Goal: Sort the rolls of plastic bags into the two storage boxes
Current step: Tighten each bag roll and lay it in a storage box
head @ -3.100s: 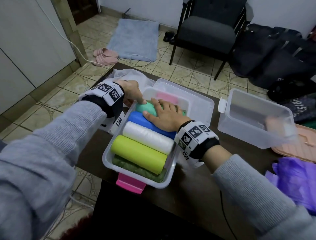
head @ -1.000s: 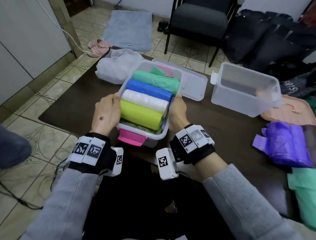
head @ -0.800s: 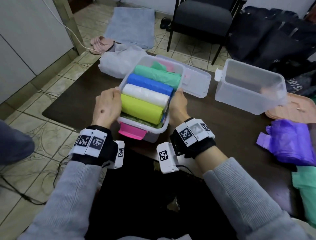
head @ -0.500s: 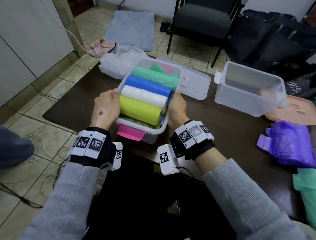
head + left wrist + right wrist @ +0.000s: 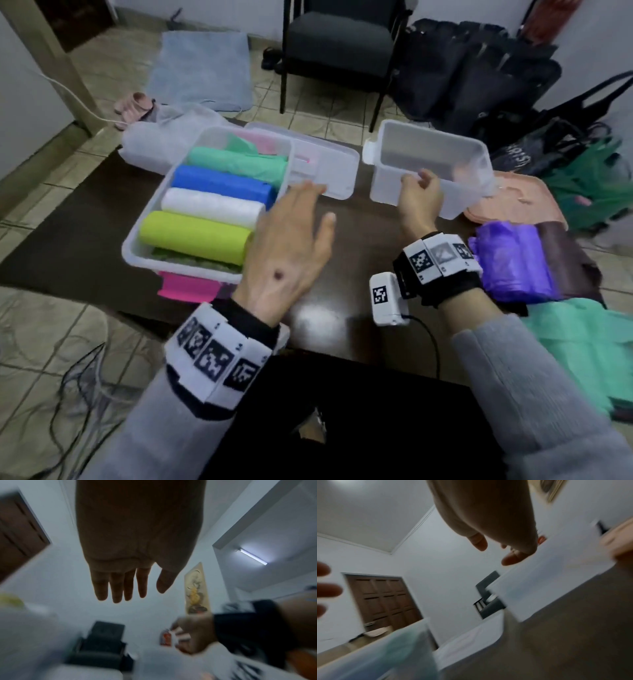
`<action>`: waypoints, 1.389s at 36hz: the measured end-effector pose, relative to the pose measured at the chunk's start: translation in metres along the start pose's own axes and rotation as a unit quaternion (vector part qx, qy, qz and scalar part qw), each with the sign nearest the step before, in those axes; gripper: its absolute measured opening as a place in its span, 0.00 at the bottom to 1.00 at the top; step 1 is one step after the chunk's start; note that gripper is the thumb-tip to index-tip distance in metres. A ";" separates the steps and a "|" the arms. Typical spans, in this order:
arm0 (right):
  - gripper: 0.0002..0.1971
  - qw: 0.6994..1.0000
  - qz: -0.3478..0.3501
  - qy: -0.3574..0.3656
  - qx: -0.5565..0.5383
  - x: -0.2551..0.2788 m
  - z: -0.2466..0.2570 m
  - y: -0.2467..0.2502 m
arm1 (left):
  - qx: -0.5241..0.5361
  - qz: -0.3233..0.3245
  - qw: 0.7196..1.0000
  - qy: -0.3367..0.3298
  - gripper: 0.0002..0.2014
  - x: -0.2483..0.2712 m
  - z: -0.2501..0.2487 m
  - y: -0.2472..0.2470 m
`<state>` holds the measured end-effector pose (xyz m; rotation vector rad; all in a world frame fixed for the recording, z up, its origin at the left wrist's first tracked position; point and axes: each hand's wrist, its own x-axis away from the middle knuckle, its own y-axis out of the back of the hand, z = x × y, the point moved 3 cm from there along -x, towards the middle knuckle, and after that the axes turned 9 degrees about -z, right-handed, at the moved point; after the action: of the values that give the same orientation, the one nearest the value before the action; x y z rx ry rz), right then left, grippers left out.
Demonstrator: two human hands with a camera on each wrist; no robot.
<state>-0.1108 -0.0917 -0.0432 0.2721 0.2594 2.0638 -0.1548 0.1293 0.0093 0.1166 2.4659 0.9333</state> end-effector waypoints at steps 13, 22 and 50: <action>0.31 0.984 -0.057 -0.155 -0.064 -0.101 -0.012 0.075 | -0.210 0.301 0.928 0.060 0.34 0.072 0.033 -0.150; 0.24 0.979 -0.005 -0.165 -0.123 -0.104 -0.024 0.061 | -0.220 0.225 0.949 0.027 0.40 0.086 0.040 -0.156; 0.09 0.930 0.095 -0.231 -0.269 0.012 -0.045 0.099 | -0.228 0.165 0.951 0.128 0.53 0.103 0.046 -0.132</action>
<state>-0.2120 -0.1321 -0.0555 0.4410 -0.6358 2.0971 -0.2105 0.0815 -0.1481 0.2689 2.4225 1.7375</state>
